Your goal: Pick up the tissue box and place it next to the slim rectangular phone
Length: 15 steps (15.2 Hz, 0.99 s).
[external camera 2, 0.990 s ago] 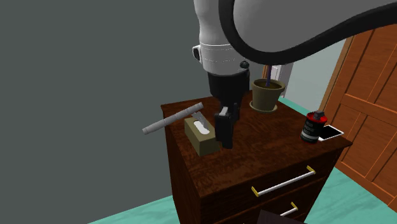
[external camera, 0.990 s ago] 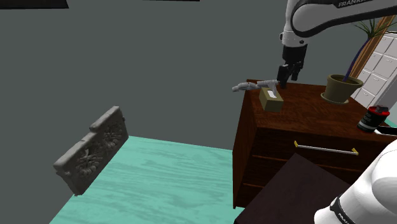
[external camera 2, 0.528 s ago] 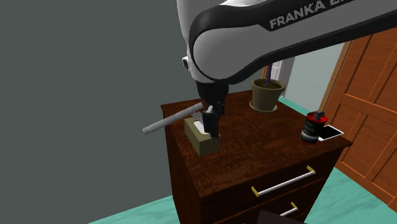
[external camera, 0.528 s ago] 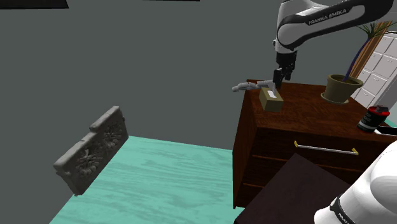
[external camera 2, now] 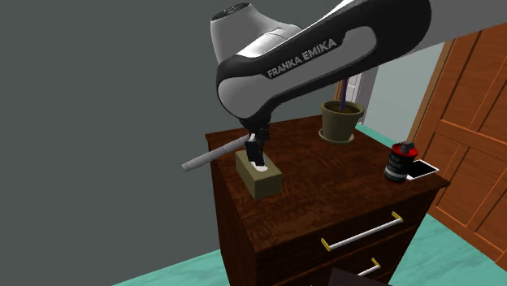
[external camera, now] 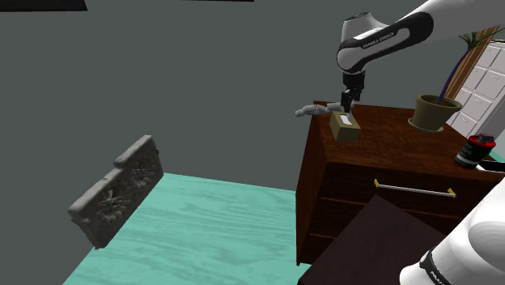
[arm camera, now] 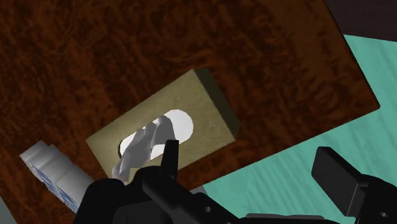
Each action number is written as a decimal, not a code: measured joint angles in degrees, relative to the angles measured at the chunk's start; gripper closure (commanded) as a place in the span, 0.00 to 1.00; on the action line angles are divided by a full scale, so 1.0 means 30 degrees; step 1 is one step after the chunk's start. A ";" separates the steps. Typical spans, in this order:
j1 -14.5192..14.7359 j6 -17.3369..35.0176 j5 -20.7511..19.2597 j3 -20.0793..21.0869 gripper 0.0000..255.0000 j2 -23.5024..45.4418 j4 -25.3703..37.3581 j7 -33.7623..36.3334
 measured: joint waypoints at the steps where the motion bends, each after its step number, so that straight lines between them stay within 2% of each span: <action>1: -0.0098 0.0164 0.0111 -0.0069 0.00 0.0776 0.0719 -0.0313; 11: -0.1851 0.1564 0.1091 -0.0329 0.00 0.7661 0.7367 -0.3345; 15: -0.2202 0.2053 0.1270 -0.0285 0.00 0.8668 0.7991 -0.3596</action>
